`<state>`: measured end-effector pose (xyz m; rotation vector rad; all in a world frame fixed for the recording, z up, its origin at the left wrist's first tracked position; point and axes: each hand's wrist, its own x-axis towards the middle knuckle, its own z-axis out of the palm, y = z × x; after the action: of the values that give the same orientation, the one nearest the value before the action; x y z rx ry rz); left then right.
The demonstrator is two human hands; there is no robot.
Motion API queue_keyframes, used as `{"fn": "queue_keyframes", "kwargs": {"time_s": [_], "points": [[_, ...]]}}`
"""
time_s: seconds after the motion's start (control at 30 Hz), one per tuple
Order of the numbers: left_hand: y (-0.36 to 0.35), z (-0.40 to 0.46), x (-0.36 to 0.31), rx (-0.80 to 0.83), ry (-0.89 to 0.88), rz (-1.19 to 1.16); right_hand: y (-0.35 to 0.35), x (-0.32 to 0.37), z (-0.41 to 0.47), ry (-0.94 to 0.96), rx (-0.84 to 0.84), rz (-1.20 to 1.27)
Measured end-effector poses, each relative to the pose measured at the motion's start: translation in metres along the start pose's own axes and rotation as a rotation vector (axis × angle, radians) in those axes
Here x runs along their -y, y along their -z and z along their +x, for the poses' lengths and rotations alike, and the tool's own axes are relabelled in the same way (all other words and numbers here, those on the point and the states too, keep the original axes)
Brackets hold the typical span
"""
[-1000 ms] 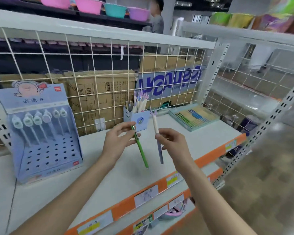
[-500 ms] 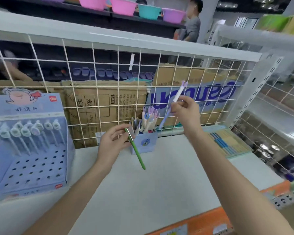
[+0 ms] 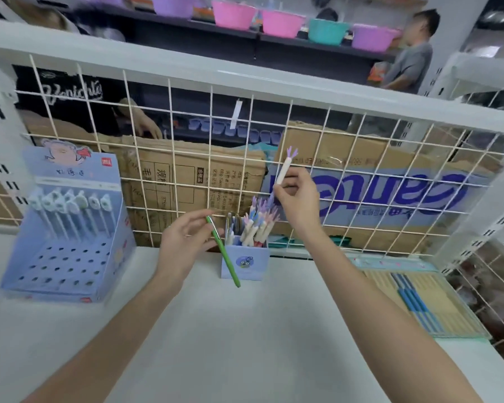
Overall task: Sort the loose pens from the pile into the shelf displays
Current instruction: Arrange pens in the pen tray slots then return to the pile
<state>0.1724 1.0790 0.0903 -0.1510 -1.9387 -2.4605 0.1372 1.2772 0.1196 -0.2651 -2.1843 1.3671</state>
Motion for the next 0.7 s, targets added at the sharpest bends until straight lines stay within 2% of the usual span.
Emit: {"fn": "queue_keyframes", "kwargs": {"time_s": [0.4,0.57,0.7], "points": [[-0.009,-0.009,0.011,-0.087,-0.066,0.053,0.002,-0.017,-0.017,0.160,0.221,-0.114],[-0.015,-0.012,0.013,-0.093,-0.067,0.063,0.007,-0.016,-0.021,0.194,0.200,-0.157],[-0.017,-0.016,0.015,-0.085,-0.053,0.067,0.007,-0.022,-0.023,0.246,0.192,-0.303]]}}
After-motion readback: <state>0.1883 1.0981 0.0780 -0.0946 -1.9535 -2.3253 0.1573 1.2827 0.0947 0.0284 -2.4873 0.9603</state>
